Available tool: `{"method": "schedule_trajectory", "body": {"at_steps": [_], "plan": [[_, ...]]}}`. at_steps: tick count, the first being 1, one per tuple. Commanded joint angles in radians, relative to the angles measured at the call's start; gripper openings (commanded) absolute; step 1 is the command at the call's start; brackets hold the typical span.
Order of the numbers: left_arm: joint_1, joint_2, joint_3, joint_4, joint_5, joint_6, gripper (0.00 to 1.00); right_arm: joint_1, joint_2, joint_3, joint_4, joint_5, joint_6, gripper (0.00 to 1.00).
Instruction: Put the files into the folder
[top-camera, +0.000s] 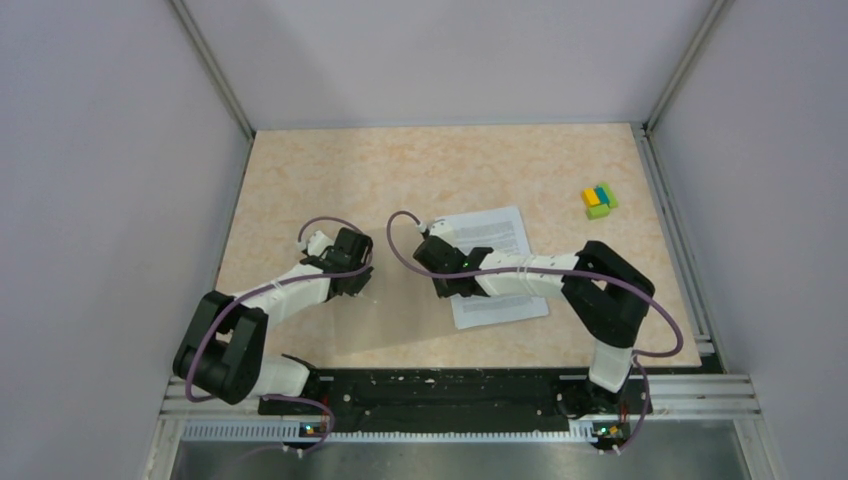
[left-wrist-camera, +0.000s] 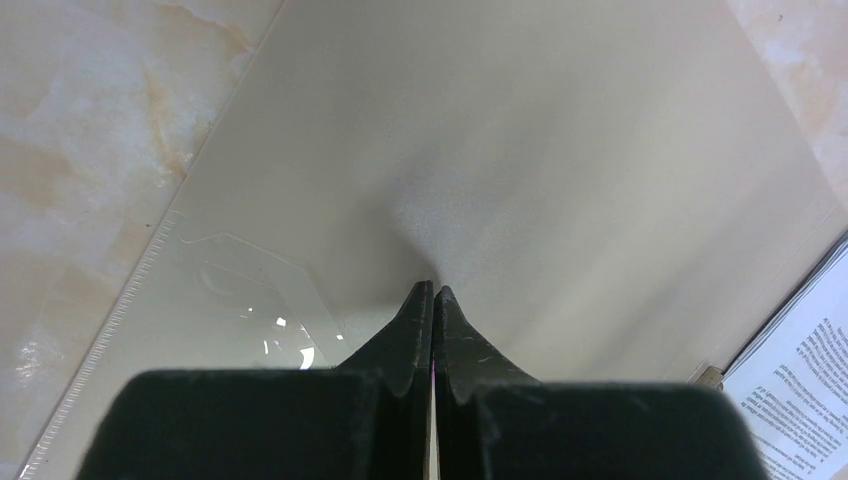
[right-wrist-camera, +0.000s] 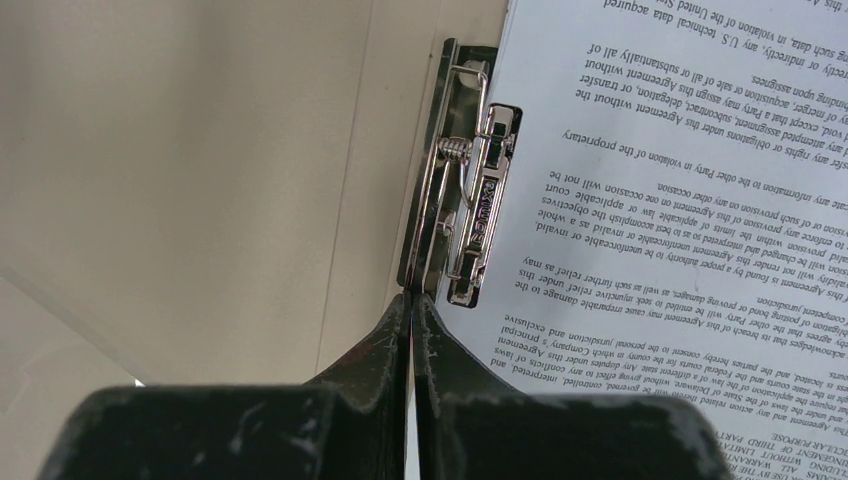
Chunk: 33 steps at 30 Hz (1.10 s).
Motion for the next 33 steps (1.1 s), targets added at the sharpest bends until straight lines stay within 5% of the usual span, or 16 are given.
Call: {"method": "schedule_trajectory", "body": {"at_steps": [1, 10, 33], "plan": [[0.006, 0.046, -0.036, -0.049, -0.021, 0.009, 0.00, -0.027, 0.053, -0.085, -0.061, -0.111, -0.017, 0.00], [0.006, 0.028, -0.016, -0.057, -0.029, 0.027, 0.00, -0.048, -0.002, -0.033, 0.019, -0.259, -0.017, 0.00], [0.005, 0.023, 0.073, -0.059, -0.003, 0.154, 0.00, -0.091, -0.024, 0.113, -0.054, -0.148, -0.024, 0.02]]}}
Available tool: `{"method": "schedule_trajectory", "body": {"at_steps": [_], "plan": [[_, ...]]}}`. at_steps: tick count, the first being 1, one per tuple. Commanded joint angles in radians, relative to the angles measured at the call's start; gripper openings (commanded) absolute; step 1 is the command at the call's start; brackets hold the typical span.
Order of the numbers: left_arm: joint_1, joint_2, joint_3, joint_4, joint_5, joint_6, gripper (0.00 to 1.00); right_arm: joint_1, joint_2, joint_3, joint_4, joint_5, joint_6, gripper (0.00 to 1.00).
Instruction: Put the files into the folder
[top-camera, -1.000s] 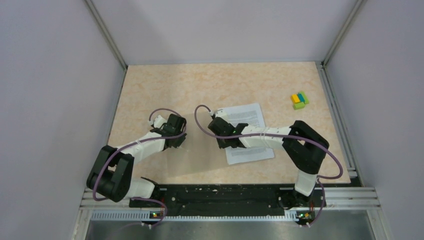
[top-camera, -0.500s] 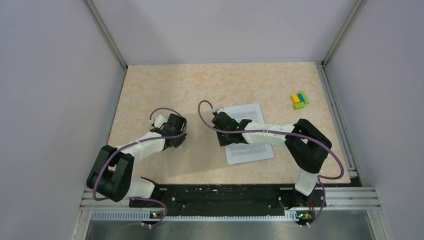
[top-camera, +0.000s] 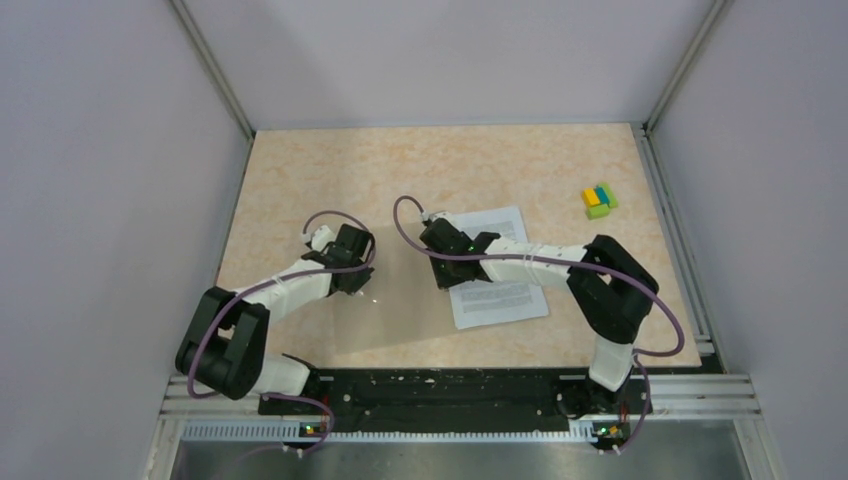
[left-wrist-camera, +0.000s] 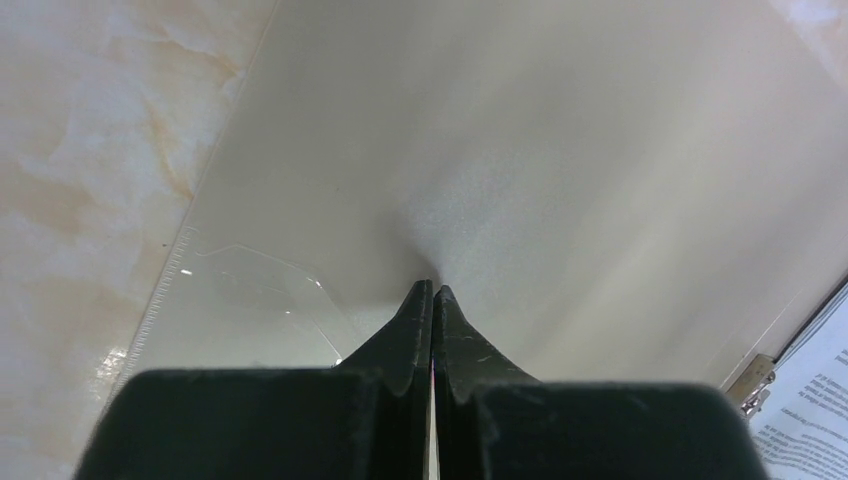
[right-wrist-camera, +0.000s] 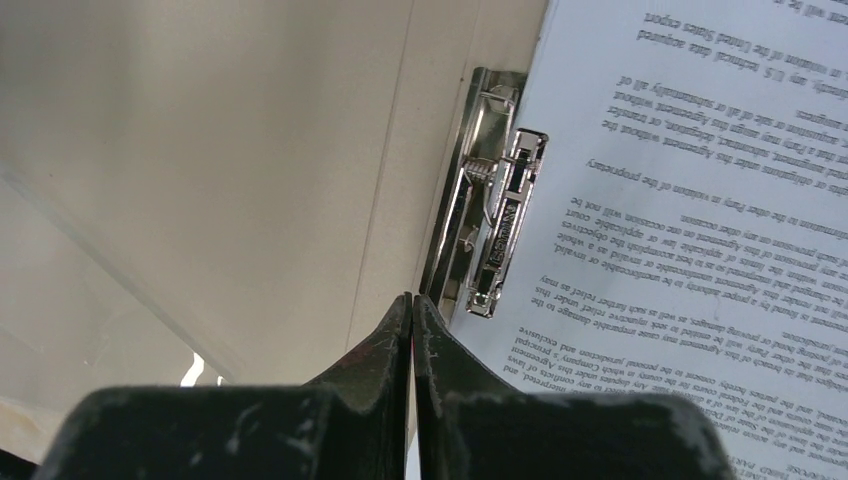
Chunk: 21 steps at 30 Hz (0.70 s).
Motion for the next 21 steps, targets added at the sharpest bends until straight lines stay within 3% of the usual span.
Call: {"method": "schedule_trajectory", "body": {"at_steps": [1, 3, 6, 8, 12, 14, 17, 21], "plan": [[0.005, 0.004, 0.046, -0.027, -0.001, 0.056, 0.00, -0.014, -0.016, 0.073, -0.040, 0.067, -0.007, 0.05], [0.005, -0.003, 0.074, -0.035, 0.003, 0.089, 0.02, -0.012, -0.029, 0.075, -0.061, 0.102, -0.005, 0.15], [0.005, -0.022, 0.134, -0.048, 0.026, 0.176, 0.13, 0.002, -0.045, 0.061, -0.067, 0.153, 0.003, 0.27], [0.005, -0.041, 0.173, -0.052, 0.046, 0.233, 0.25, 0.006, -0.038, 0.060, -0.072, 0.164, 0.011, 0.32], [0.013, -0.105, 0.216, -0.052, 0.073, 0.325, 0.59, 0.015, 0.003, 0.089, -0.093, 0.193, 0.020, 0.40], [0.029, -0.140, 0.211, -0.051, 0.092, 0.358, 0.69, 0.016, 0.012, 0.100, -0.087, 0.200, 0.012, 0.44], [0.075, -0.196, 0.178, -0.048, 0.149, 0.385, 0.76, 0.018, 0.034, 0.124, -0.086, 0.192, 0.004, 0.46], [0.135, -0.263, 0.099, -0.053, 0.204, 0.407, 0.79, 0.026, 0.056, 0.143, -0.075, 0.184, 0.000, 0.49]]}}
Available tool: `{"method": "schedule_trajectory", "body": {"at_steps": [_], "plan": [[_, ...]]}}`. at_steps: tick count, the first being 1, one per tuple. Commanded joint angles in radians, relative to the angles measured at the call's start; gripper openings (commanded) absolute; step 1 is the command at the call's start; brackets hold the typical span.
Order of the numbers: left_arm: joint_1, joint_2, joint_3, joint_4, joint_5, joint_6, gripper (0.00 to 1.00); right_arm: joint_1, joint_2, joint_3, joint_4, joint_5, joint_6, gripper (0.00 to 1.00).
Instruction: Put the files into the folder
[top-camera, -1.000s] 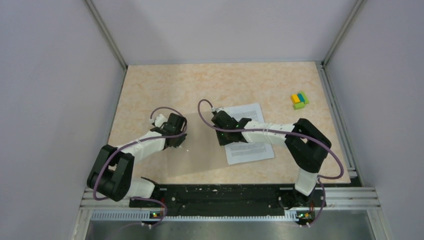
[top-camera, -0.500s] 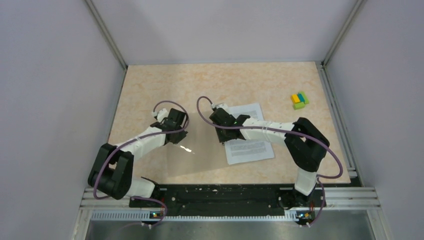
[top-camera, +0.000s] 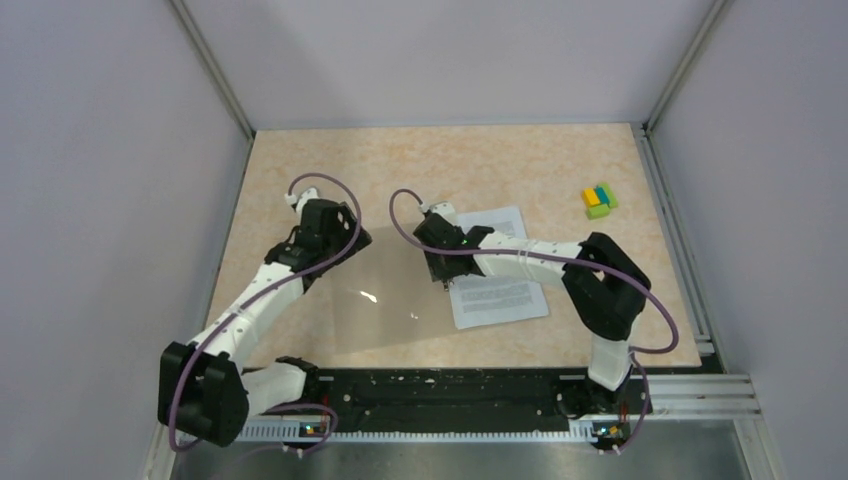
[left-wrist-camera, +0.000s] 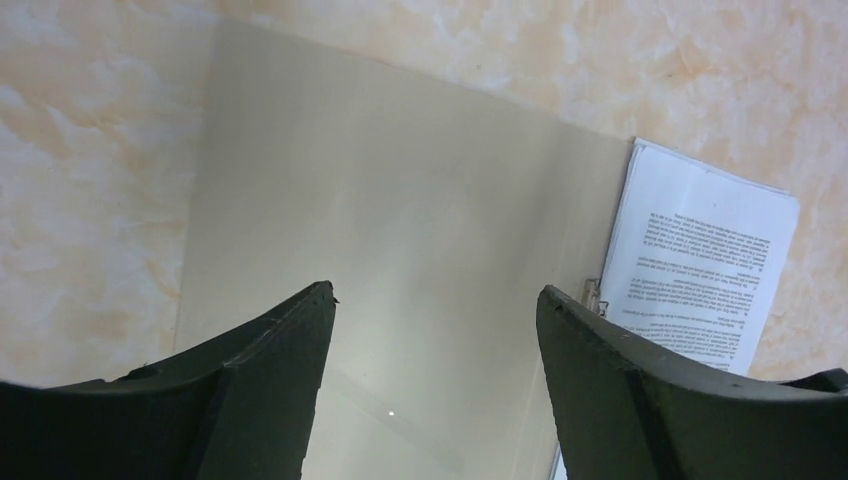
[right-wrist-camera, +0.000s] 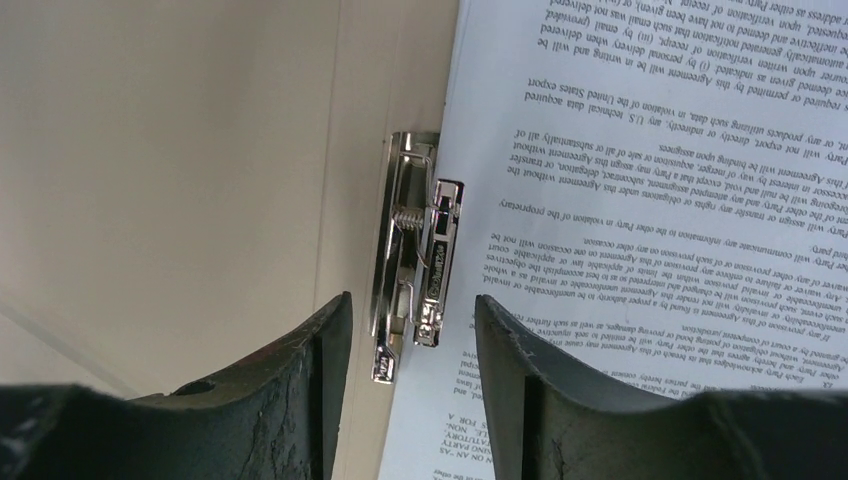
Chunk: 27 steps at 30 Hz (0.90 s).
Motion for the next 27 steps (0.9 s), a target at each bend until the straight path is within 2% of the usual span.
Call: {"method": "schedule_trajectory", "body": {"at_steps": [1, 11, 18, 20, 27], "plan": [[0.064, -0.078, -0.085, -0.005, 0.078, 0.063, 0.79, 0.016, 0.029, 0.056, 0.020, 0.013, -0.007, 0.49], [0.202, -0.178, -0.188, -0.039, 0.159, 0.095, 0.79, 0.016, 0.126, 0.102, -0.008, 0.029, -0.003, 0.46], [0.250, -0.191, -0.211, -0.053, 0.163, 0.119, 0.80, 0.006, 0.123, 0.080, -0.001, 0.002, 0.000, 0.18], [0.256, -0.190, -0.216, -0.053, 0.202, 0.123, 0.81, -0.006, 0.118, 0.068, 0.004, -0.017, 0.002, 0.13], [0.280, -0.193, -0.222, -0.052, 0.254, 0.144, 0.86, -0.112, 0.038, -0.062, 0.131, -0.212, 0.020, 0.04]]}}
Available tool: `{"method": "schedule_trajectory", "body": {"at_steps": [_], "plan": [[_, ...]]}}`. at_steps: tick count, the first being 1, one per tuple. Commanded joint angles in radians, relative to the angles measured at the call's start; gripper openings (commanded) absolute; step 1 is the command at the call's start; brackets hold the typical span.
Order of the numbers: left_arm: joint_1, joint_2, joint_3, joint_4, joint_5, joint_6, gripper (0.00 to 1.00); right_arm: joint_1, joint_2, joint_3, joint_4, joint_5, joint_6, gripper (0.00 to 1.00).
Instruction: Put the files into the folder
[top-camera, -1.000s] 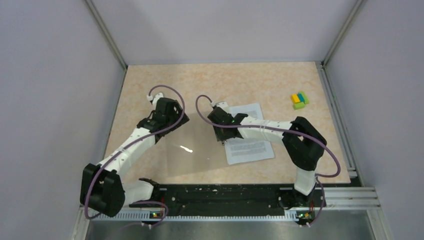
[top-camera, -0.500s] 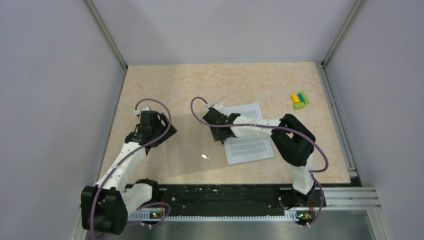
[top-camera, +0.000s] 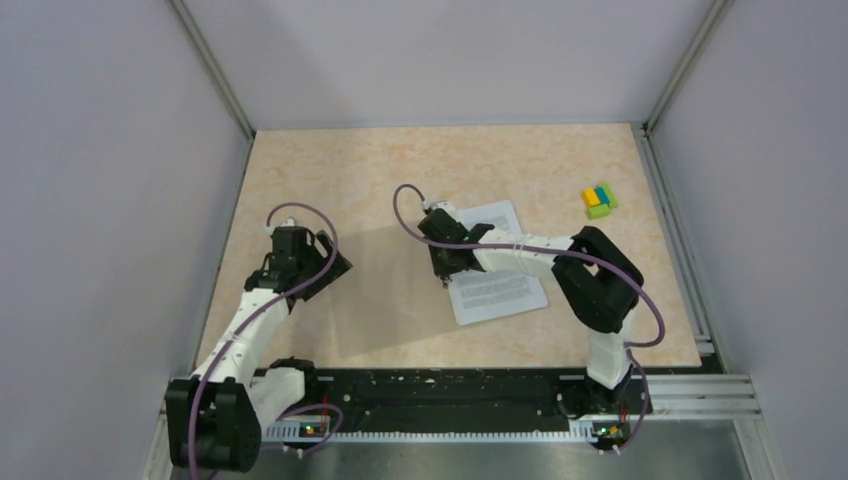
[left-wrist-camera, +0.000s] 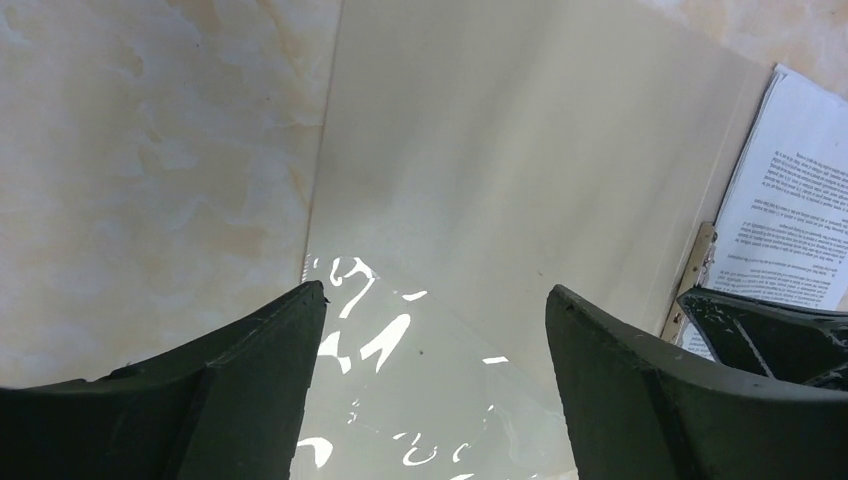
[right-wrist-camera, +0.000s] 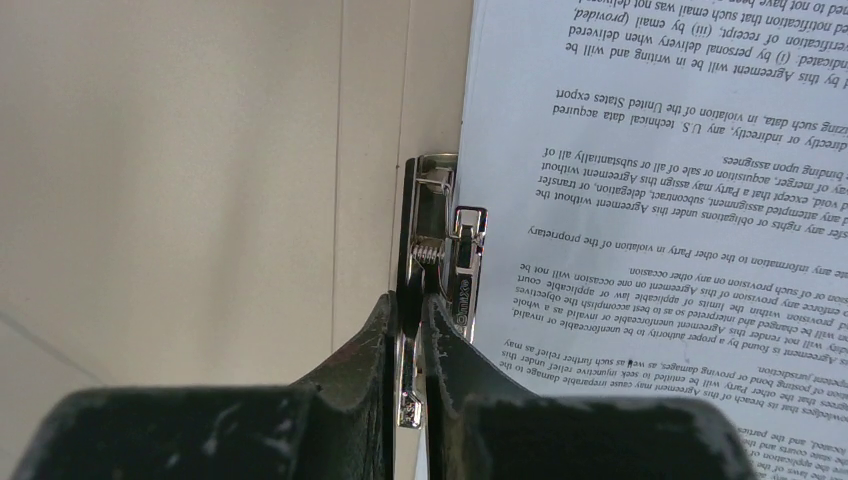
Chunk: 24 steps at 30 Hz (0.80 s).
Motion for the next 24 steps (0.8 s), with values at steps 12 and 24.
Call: {"method": "schedule_trajectory", "body": {"at_steps": [12, 24], "plan": [[0.055, -0.014, 0.013, 0.010, 0.062, 0.057, 0.87, -0.203, -0.130, -0.215, 0.207, -0.385, 0.056, 0.00], [0.132, 0.068, -0.019, 0.112, 0.243, 0.059, 0.88, -0.266, -0.256, -0.218, 0.211, -0.479, 0.055, 0.00]]}}
